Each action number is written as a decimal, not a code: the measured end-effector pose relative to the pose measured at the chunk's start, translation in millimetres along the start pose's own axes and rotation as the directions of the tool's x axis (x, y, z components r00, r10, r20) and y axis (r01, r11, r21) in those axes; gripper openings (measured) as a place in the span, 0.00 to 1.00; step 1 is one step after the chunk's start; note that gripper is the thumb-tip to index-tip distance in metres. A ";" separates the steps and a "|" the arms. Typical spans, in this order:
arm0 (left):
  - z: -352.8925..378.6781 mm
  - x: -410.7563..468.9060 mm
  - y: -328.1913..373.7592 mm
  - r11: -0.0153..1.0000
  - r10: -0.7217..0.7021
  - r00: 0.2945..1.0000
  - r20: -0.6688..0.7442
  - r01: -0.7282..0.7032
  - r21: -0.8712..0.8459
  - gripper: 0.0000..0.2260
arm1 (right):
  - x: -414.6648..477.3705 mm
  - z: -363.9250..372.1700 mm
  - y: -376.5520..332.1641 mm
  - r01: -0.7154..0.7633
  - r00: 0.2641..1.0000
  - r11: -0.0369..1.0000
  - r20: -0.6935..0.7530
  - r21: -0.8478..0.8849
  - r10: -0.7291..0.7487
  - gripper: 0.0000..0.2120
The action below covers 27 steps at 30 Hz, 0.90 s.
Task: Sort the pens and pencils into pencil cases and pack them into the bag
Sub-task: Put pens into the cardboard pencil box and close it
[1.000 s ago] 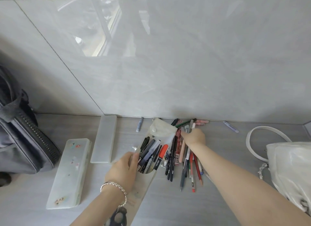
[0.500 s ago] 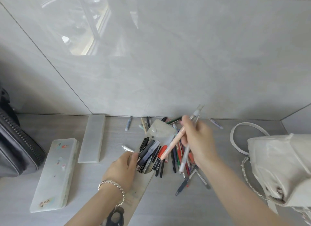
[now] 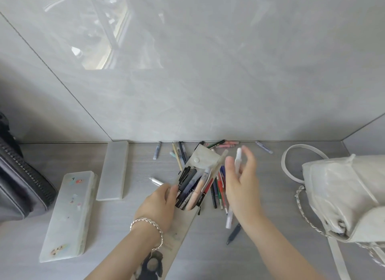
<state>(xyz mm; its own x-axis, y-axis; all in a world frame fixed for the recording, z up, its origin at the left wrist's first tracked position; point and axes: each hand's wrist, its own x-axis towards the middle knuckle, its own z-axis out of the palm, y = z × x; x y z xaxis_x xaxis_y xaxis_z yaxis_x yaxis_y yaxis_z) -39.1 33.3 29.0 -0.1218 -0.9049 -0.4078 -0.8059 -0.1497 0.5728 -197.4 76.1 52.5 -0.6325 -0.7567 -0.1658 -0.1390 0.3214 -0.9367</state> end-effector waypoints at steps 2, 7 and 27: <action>-0.3 -0.7 -1.1 1.000 0.007 1.000 0.026 -0.008 0.021 0.16 | 4.0 -2.4 -6.8 0.088 0.995 0.984 -0.049 0.154 -0.082 0.20; 3.6 -8.7 -3.1 0.999 0.038 0.995 0.091 -0.041 0.032 0.12 | 6.5 14.4 -8.2 0.147 0.989 0.951 -0.046 0.271 -0.140 0.28; 3.4 -4.7 -4.5 0.999 0.041 0.998 0.052 -0.041 -0.005 0.13 | 29.1 -52.4 91.4 -0.266 0.962 0.822 -0.086 -0.504 0.258 0.26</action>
<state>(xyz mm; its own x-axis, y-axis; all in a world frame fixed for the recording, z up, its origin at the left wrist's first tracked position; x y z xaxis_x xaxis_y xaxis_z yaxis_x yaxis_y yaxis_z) -36.9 39.7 25.9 -0.1845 -0.8884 -0.4203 -0.7974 -0.1147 0.5924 -268.4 113.3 -21.8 -0.7103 -0.5958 -0.3749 -0.3301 0.7523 -0.5702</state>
